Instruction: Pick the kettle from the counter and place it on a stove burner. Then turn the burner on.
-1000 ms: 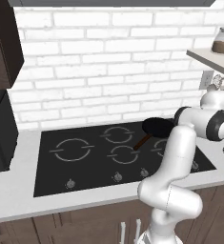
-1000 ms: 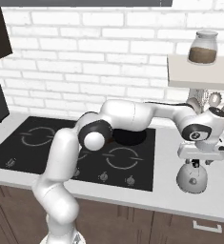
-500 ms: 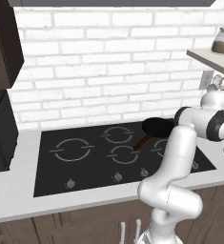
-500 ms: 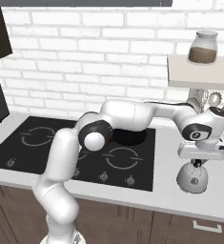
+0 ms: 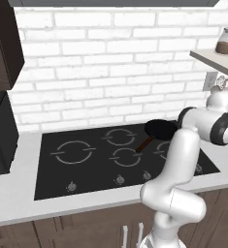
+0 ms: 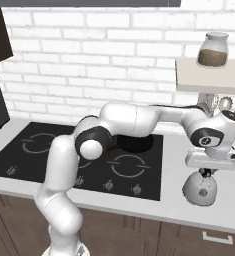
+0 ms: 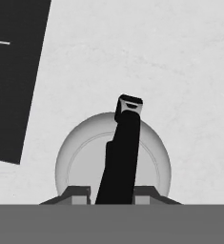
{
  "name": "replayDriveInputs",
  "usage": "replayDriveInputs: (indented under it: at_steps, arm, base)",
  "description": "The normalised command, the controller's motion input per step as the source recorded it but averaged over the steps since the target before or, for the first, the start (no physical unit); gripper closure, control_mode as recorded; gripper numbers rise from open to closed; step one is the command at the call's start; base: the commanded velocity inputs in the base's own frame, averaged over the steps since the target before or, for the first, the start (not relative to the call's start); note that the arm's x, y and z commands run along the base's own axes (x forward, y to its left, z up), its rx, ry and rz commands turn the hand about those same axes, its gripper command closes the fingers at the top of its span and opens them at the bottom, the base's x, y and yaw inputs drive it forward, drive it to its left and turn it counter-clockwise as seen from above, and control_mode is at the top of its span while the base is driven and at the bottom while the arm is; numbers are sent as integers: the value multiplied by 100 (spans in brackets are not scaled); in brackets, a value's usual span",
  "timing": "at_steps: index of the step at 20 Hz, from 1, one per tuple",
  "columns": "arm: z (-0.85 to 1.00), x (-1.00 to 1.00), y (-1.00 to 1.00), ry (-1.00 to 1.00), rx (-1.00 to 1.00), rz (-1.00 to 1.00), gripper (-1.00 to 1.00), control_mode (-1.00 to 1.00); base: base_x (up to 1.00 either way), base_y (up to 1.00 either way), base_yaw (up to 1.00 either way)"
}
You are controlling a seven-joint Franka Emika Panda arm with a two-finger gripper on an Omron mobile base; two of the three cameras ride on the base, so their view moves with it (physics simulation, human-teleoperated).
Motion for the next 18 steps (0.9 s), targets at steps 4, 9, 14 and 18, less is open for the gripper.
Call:
replayDriveInputs:
  at_steps: [4,9,14,18]
  arm:
    - [56,-64,75,0,-13,0,100,-100]
    - [52,-23,100,0,-22,-6,100,-100]
    - [34,0,100,0,-21,-8,100,-100]
    - [32,0,100,-2,-15,-7,100,-100]
  base:
    - [0,0,0]
    - [0,0,0]
    - [0,0,0]
    - [0,0,0]
